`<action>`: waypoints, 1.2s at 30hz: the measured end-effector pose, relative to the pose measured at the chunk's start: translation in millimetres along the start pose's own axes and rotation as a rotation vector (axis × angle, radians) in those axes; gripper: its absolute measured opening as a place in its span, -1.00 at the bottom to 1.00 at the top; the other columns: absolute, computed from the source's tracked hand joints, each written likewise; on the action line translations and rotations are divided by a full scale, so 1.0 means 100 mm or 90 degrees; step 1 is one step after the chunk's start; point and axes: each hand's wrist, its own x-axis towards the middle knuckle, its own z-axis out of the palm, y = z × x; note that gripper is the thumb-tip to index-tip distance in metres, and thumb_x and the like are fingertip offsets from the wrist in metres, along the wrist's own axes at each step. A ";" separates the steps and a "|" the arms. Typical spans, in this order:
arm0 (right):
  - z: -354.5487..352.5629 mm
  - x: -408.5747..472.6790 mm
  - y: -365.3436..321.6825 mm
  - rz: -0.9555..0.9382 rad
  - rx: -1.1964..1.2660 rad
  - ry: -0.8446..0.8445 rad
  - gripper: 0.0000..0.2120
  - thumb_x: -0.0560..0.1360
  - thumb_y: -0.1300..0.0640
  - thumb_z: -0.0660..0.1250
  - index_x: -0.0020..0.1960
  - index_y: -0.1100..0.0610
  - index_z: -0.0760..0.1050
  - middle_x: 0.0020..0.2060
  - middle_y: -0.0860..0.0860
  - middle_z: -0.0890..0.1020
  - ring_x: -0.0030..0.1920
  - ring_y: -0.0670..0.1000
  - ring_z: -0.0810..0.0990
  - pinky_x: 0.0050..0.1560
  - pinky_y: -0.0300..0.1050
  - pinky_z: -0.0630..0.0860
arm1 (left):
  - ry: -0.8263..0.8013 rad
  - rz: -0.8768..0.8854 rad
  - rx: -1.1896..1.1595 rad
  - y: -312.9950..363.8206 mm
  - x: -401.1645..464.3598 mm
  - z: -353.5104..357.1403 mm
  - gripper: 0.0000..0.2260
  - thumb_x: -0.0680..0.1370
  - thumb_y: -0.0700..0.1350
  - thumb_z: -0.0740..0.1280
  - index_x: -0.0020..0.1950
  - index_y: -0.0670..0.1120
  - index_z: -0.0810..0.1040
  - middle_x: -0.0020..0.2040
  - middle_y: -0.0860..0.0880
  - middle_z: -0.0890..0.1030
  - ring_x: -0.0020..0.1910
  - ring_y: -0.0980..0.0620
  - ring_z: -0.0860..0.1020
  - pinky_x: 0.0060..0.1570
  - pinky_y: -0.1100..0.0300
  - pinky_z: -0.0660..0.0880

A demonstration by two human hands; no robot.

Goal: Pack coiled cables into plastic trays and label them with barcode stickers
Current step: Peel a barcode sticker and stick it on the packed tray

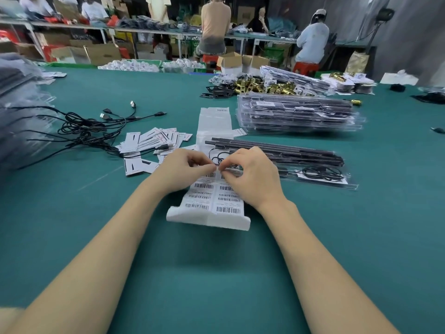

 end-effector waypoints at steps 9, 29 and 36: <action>-0.25 0.03 0.23 0.050 0.232 -0.094 -0.93 0.51 0.11 0.44 -0.09 -0.05 0.60 -0.09 -0.18 0.63 -0.04 -0.19 0.52 -0.02 -0.33 0.38 | -0.003 -0.026 -0.006 0.03 -0.02 -0.01 -0.93 0.51 0.10 0.45 -0.12 0.15 0.70 -0.20 0.20 0.67 -0.30 0.28 0.49 -0.20 0.26 0.38; -0.46 0.05 0.42 0.355 0.535 0.010 -0.85 0.53 0.21 0.41 -0.16 0.00 0.64 -0.26 -0.14 0.68 -0.29 -0.15 0.59 -0.31 -0.28 0.55 | 0.014 0.050 0.256 0.17 -0.02 0.07 -0.38 0.45 0.20 0.46 0.46 0.12 0.39 0.46 0.00 0.36 0.45 -0.02 0.29 0.43 0.03 0.24; -0.53 0.08 0.41 0.361 0.531 0.008 -0.92 0.52 0.15 0.41 -0.12 -0.01 0.58 -0.24 -0.12 0.72 -0.29 -0.08 0.69 -0.35 -0.30 0.52 | -0.095 0.044 0.243 0.24 -0.04 0.01 -0.39 0.21 0.38 0.54 0.18 0.28 0.45 0.13 0.18 0.46 0.15 0.12 0.39 0.09 0.14 0.36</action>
